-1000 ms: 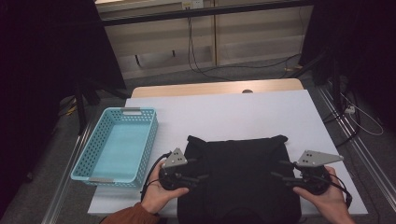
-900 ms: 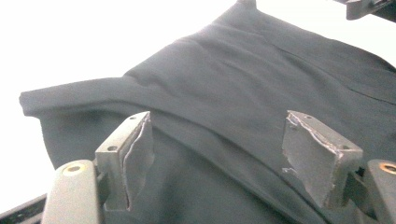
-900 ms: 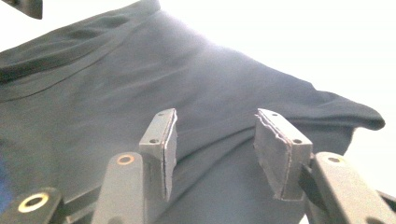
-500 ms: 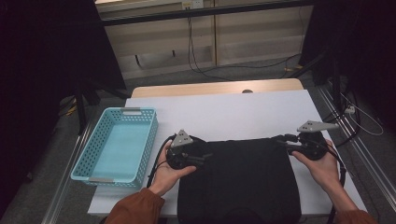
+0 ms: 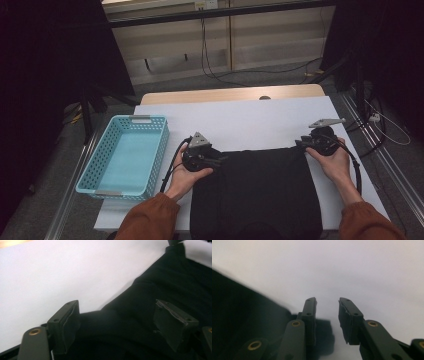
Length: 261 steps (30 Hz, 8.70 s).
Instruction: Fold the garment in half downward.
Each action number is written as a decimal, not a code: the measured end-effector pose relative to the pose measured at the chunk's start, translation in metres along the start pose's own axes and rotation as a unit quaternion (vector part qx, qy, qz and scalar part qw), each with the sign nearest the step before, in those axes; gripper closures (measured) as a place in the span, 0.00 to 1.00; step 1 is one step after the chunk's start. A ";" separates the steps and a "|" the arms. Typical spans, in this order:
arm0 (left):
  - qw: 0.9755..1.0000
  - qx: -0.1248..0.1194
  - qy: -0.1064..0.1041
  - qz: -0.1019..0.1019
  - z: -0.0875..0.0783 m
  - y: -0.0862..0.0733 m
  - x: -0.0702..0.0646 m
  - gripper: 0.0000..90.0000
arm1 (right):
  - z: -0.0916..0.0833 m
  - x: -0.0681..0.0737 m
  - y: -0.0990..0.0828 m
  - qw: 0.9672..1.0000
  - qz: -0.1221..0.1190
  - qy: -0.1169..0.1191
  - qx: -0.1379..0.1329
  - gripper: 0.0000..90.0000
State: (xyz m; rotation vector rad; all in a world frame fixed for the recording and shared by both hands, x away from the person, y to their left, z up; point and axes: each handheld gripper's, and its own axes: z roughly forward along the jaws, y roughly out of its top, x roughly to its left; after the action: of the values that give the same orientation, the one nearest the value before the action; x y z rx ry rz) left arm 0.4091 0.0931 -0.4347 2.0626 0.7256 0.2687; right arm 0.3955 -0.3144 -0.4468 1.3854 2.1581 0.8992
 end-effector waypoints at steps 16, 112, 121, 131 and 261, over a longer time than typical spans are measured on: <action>1.000 -0.003 0.003 -0.014 0.001 -0.001 0.006 0.23 | 0.006 -0.001 -0.007 0.999 0.006 0.038 0.011 0.71; 0.987 -0.026 0.068 -0.146 0.012 0.025 0.066 0.96 | -0.019 -0.025 0.025 0.994 0.058 -0.039 -0.087 0.97; 0.986 -0.044 0.080 -0.138 0.011 0.036 0.073 0.95 | -0.018 -0.030 0.040 0.992 0.059 -0.038 -0.105 0.97; 0.986 -0.039 0.078 -0.140 0.019 0.046 0.086 0.95 | -0.012 -0.038 0.054 0.991 0.059 -0.036 -0.112 0.97; 0.988 0.102 -0.092 0.077 0.006 -0.021 -0.054 0.97 | -0.034 0.100 -0.040 0.985 -0.121 0.122 0.019 0.92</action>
State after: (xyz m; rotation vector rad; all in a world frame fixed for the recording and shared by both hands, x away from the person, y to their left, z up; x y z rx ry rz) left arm 0.3606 0.0659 -0.4511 2.3062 0.4993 0.0894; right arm 0.3065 -0.2456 -0.4513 1.0435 2.4720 0.9790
